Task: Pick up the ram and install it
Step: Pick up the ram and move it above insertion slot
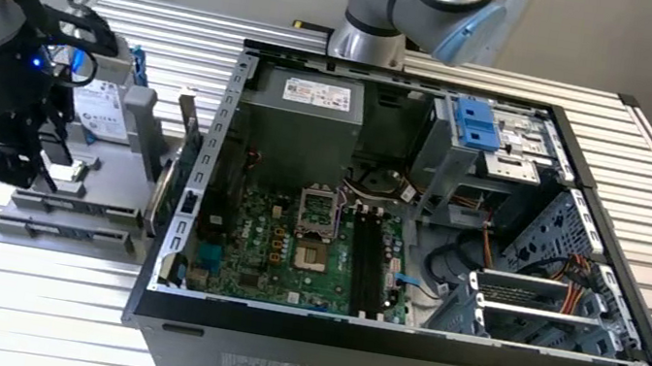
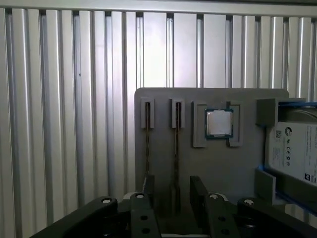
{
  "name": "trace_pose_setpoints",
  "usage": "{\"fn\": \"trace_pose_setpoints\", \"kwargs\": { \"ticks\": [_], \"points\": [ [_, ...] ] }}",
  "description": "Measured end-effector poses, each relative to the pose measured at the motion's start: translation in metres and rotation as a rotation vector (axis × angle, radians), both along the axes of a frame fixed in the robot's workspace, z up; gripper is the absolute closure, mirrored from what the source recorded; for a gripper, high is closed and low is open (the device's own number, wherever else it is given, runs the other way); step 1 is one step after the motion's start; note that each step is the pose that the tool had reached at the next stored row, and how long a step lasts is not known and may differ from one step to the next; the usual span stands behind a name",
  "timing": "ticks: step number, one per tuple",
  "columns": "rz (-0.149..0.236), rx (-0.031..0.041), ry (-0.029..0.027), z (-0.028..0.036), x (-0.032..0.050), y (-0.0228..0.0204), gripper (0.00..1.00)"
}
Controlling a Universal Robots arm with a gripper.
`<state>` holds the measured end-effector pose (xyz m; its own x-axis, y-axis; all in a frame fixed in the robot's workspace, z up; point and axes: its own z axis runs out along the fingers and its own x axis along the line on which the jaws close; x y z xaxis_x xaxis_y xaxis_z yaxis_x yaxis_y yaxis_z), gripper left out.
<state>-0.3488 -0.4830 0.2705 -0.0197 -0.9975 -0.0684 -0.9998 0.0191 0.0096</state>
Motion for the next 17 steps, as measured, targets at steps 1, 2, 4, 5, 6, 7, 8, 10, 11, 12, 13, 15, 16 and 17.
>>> {"fn": "trace_pose_setpoints", "kwargs": {
  "ticks": [1, 2, 4, 5, 6, 7, 8, 10, 11, 12, 13, 15, 16, 17],
  "points": [
    [0.0, 0.0, 0.0, -0.0018, 0.0, -0.001, 0.0],
    [0.0, 0.0, 0.0, -0.0037, 0.0, -0.0021, 0.0],
    [0.0, 0.0, 0.0, -0.0073, 0.0, -0.0037, 0.0],
    [0.0, 0.0001, 0.0, -0.0091, -0.0001, -0.0041, 0.0],
    [0.0, 0.0001, -0.0001, -0.011, -0.0002, -0.0044, 0.0],
    [0.0, 0.0001, 0.0, -0.0128, -0.0003, -0.0048, 0.0],
    [0.0, 0.0001, 0.0, -0.0146, -0.0004, -0.0052, 0.0],
    [0.0, -0.0002, 0.0002, -0.0181, -0.0004, -0.0066, 0.0],
    [0.0, 0.0, 0.0, -0.0201, -0.0004, -0.0071, 0.0],
    [0.0, 0.0001, 0.0, -0.0219, -0.0005, -0.0074, 0.0],
    [0.0, 0.0, 0.0, -0.0236, -0.0005, -0.0077, 0.0],
    [0.0, 0.0, 0.0001, -0.0272, -0.0005, -0.008, 0.0],
    [0.0, 0.0001, -0.0001, -0.0292, -0.0004, -0.008, 0.0],
    [0.0, 0.0, -0.0001, -0.031, -0.0004, -0.008, 0.0]
  ]
}}
